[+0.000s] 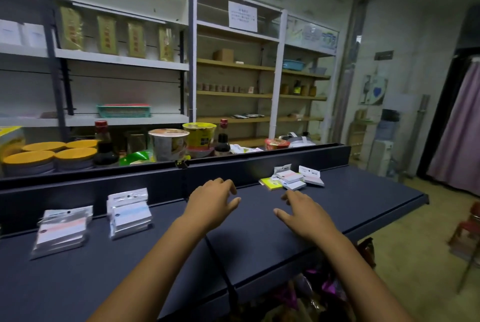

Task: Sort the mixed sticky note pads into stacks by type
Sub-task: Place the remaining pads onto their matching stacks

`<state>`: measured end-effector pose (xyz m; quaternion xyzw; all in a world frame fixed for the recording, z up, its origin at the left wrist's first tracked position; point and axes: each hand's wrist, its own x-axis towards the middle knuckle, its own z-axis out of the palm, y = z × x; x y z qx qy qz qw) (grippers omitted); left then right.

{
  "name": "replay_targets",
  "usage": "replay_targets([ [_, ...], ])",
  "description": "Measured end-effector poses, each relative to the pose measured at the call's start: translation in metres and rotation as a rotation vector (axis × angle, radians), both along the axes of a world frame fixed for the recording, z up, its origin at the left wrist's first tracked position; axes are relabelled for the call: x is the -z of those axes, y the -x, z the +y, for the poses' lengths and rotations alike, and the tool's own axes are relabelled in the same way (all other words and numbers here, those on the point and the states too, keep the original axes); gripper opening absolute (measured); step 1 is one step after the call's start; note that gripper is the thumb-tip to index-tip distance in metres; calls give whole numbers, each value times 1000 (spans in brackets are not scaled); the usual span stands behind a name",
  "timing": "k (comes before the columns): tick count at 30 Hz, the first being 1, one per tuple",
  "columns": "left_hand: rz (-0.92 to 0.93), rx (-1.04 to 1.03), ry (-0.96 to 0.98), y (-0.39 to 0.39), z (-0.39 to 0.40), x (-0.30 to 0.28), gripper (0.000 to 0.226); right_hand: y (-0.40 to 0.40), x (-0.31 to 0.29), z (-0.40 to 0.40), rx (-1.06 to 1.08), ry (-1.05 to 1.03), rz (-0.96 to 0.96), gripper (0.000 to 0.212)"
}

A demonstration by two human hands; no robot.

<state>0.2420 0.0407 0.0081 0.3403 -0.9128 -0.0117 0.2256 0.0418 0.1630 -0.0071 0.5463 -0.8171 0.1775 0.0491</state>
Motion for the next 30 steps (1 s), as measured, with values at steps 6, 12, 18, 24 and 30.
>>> replay_targets([
  [6,41,22,-2,62,-42,-7,29,57,-1,-34,64,15,-1,47],
  [12,4,43,-18,120,-67,1,26,109,3,-51,121,20,-2,43],
  [18,-16,48,-45,186,-81,13,30,166,8,-65,102,36,-14,43],
  [24,-8,-22,-94,251,-94,24,31,232,17,-87,34,1,-26,43],
  [30,39,-166,-171,310,-101,38,32,300,16,-104,-47,-6,-27,44],
])
